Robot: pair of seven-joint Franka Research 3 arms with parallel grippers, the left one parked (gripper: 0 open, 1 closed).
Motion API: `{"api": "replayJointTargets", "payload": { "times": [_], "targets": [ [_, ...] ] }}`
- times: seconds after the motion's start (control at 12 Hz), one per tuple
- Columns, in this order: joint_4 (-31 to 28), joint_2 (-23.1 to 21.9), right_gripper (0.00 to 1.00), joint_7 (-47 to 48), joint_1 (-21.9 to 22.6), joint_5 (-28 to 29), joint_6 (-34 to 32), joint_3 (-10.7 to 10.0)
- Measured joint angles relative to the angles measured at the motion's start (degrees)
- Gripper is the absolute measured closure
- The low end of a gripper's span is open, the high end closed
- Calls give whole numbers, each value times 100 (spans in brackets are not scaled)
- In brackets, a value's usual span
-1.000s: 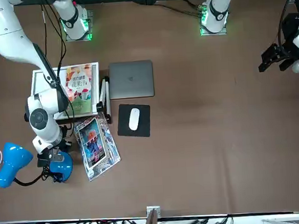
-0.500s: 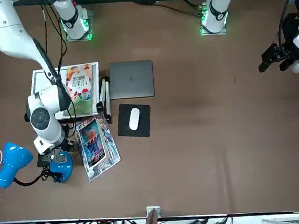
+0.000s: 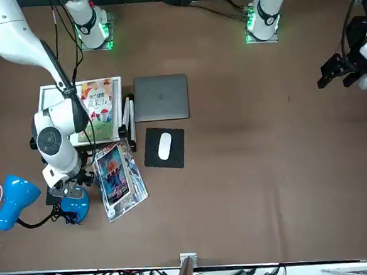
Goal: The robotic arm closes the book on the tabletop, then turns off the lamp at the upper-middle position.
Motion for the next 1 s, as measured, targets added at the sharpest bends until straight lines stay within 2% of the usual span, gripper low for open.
{"api": "replayJointTargets", "payload": {
  "times": [0.33,0.42,0.75,1.0],
  "targets": [
    [2,-147,25,93,-1,75,-88,130],
    [8,-245,2,332,0,78,-252,310],
    [18,-519,0,528,7,79,-775,792],
    [32,-770,0,538,7,90,-1236,1071]
  ]
}}
